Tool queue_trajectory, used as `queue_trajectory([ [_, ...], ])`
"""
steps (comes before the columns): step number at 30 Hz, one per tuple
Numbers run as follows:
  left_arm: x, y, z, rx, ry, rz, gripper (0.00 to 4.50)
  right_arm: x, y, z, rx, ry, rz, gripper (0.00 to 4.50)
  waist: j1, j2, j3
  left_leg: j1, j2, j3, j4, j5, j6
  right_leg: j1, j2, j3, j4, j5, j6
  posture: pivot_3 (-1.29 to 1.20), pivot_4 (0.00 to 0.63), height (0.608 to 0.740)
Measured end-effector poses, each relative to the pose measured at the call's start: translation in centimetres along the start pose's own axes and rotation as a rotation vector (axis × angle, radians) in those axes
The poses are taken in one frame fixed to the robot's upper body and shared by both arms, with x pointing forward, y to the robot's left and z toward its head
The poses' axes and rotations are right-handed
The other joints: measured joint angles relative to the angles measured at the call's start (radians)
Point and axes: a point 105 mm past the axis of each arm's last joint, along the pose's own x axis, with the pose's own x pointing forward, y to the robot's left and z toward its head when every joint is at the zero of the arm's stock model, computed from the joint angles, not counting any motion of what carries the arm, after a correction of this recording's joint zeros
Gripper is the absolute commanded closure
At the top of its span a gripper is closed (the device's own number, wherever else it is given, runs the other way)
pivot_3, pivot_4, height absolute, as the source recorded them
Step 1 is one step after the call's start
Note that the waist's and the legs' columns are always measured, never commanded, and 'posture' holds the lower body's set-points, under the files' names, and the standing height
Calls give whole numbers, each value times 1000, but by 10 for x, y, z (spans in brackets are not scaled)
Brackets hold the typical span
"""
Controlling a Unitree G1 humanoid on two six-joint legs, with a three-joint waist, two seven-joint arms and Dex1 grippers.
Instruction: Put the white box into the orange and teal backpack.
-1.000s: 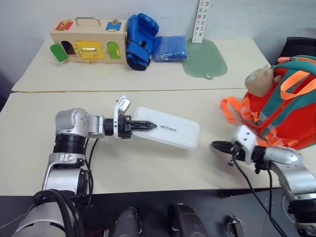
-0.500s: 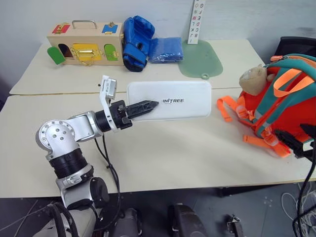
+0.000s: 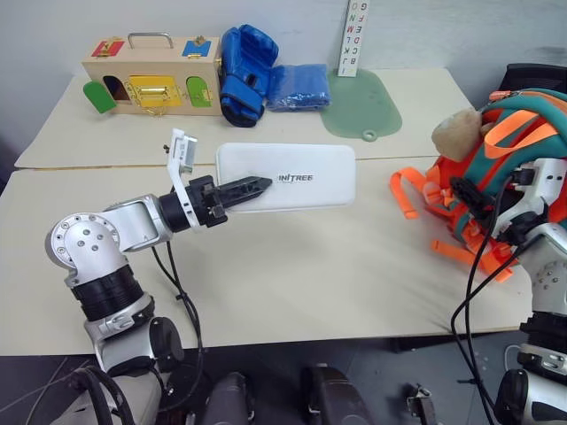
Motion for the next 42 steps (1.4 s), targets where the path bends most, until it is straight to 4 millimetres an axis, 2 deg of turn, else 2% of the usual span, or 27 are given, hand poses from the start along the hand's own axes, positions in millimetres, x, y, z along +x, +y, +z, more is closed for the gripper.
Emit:
queue_trajectory([
  [3, -7, 8, 5, 50, -3, 46, 3202, -2, 5, -1, -10, -6, 40, 3507, 0, 0, 0, 0, 0, 0, 0, 0, 0, 0, 0, 0, 0, 0, 0, 0, 150, 740],
  [6, -10, 21, 7, 82, -7, 90, 3202, -3, 21, 0, -9, -9, 144, 4420, -2, 0, 0, 0, 0, 0, 0, 0, 0, 0, 0, 0, 0, 0, 0, 0, 150, 740],
  [10, -16, 37, 15, 125, -38, 150, 3202, -15, 66, 13, -25, 20, 446, 4483, -5, 1, 0, 0, 1, 0, -1, 0, 0, 0, 0, 0, 0, 0, 0, 0, 150, 740],
  [12, -20, 38, 24, 167, -61, 154, 3202, -29, 94, 25, -41, 59, 634, 4483, -5, 1, 1, 0, 1, 0, -1, 0, 0, -1, 0, -1, 0, 0, 0, 0, 150, 740],
  [17, -21, 25, 54, 275, -130, 100, 3202, -63, 148, 32, -49, 177, 1015, 4483, -5, 0, 1, -1, 1, 0, -1, 0, 0, -1, 0, -1, -1, 0, 0, 0, 150, 740],
  [20, -21, 19, 63, 319, -150, 66, 3202, -79, 168, 38, -22, 220, 1181, 4483, -5, 0, 1, -1, 1, 0, 0, -1, 2, 0, -1, -1, -1, 0, 0, 0, 150, 740],
  [23, -19, 16, 65, 333, -157, 34, 3202, -86, 180, 48, -8, 216, 1272, 4483, -4, 0, 1, -1, 1, -1, 0, -1, 2, 0, -1, -1, -1, 0, 0, 0, 150, 740],
  [26, -14, 6, 65, 337, -162, -35, 3202, -93, 185, 48, 8, 244, 1328, 4483, 4, 0, 1, -3, 1, -1, 0, -1, 2, -1, -1, -2, -2, 0, 0, 0, 150, 740],
  [32, -4, -23, 69, 371, -174, -191, 3202, -103, 188, 50, 22, 277, 1392, 4483, 12, 0, 1, -7, 1, -2, 2, -2, 4, -4, -2, -2, -2, 0, 0, 0, 150, 740],
  [37, 11, -27, 52, 428, -74, -264, 3202, -101, 187, 45, 11, 298, 1388, 4483, 13, 0, 1, -7, 0, -2, 3, -2, 4, -4, -2, -2, -1, 0, 0, 0, 150, 740],
  [42, 14, -28, 43, 552, 14, -303, 3202, -100, 183, 38, 21, 310, 1371, 4483, 14, 0, 1, -7, 0, -2, 3, -2, 4, -4, -1, -2, -1, 0, 0, 0, 150, 740],
])
